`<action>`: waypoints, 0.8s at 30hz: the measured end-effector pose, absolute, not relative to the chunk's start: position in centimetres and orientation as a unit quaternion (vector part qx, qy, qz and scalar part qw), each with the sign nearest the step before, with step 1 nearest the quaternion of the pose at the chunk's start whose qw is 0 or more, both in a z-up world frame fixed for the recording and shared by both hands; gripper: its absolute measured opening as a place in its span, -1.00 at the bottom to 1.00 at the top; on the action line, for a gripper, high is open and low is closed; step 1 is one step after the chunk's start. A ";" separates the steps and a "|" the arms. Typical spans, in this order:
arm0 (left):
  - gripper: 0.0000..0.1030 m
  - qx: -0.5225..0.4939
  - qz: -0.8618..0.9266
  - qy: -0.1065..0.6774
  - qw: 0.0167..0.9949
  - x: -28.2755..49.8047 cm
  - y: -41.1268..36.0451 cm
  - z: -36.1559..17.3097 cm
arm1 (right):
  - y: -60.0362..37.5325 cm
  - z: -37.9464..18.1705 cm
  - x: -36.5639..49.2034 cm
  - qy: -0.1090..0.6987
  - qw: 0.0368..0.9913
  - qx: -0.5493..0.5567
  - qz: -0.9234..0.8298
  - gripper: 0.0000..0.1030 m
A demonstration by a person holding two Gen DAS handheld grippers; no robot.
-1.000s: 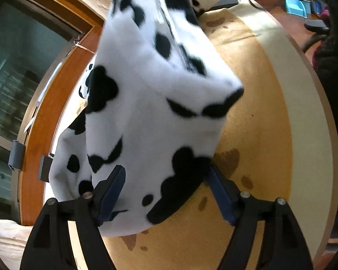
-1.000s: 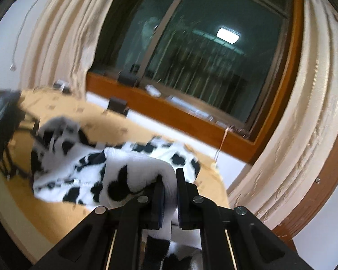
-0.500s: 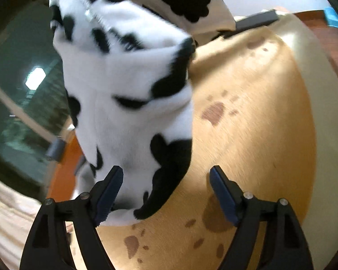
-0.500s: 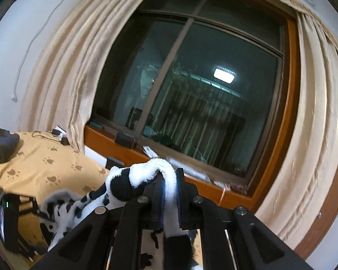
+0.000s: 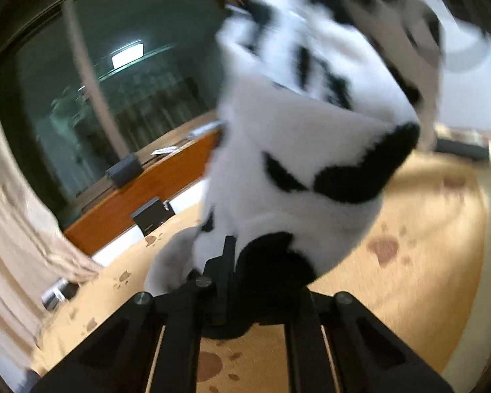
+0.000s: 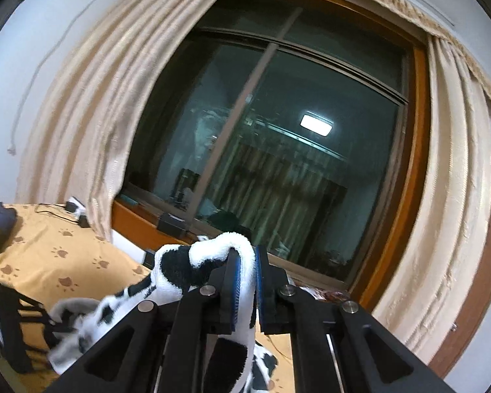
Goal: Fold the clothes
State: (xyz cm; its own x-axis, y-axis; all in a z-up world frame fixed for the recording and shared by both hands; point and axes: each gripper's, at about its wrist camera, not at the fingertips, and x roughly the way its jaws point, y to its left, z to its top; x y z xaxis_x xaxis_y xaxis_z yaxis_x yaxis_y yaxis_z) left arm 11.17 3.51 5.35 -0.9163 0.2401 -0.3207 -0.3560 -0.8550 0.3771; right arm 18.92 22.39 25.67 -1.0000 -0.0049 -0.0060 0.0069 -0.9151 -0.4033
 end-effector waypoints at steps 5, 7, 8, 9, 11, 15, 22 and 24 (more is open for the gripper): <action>-0.85 -0.052 0.985 0.121 0.112 10.8 0.4 13.2 | 24.8 25.7 17.4 0.191 -0.060 -0.006 -0.980 -0.82; -0.85 -0.028 0.990 0.087 0.110 10.2 -0.7 16.3 | 25.3 26.4 17.7 0.183 -0.082 -0.032 -0.979 -0.82; -0.85 -0.018 0.991 0.075 0.112 10.3 -1.0 17.6 | 25.4 27.0 18.2 0.178 -0.096 -0.055 -0.978 -0.83; -0.85 -0.009 0.991 0.065 0.115 10.5 -1.1 18.7 | 25.6 27.5 18.8 0.172 -0.110 -0.078 -0.976 -0.83; -0.85 -0.002 0.990 0.059 0.124 10.4 -0.5 20.3 | 25.9 29.2 20.2 0.155 -0.115 -0.114 -0.975 -0.82; -0.85 0.000 0.988 0.076 0.136 9.1 1.4 21.2 | 26.2 30.3 20.4 0.160 -0.025 -0.065 -0.985 -0.81; -0.85 0.013 0.984 0.108 0.140 9.7 3.1 22.6 | 29.5 21.2 18.1 0.089 0.114 0.114 -0.983 0.99; -0.85 0.024 0.984 0.112 0.138 9.8 3.0 23.2 | 30.5 18.0 18.0 0.074 0.145 0.155 -0.974 0.99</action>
State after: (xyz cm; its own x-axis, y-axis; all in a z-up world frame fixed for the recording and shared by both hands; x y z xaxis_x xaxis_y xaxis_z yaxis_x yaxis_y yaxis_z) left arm 9.75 3.01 23.18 -0.9610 0.2760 0.0158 -0.2654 -0.9371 0.2265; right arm 17.99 30.50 17.97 -0.9102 -0.2594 -0.3229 0.3054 -0.9469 -0.1003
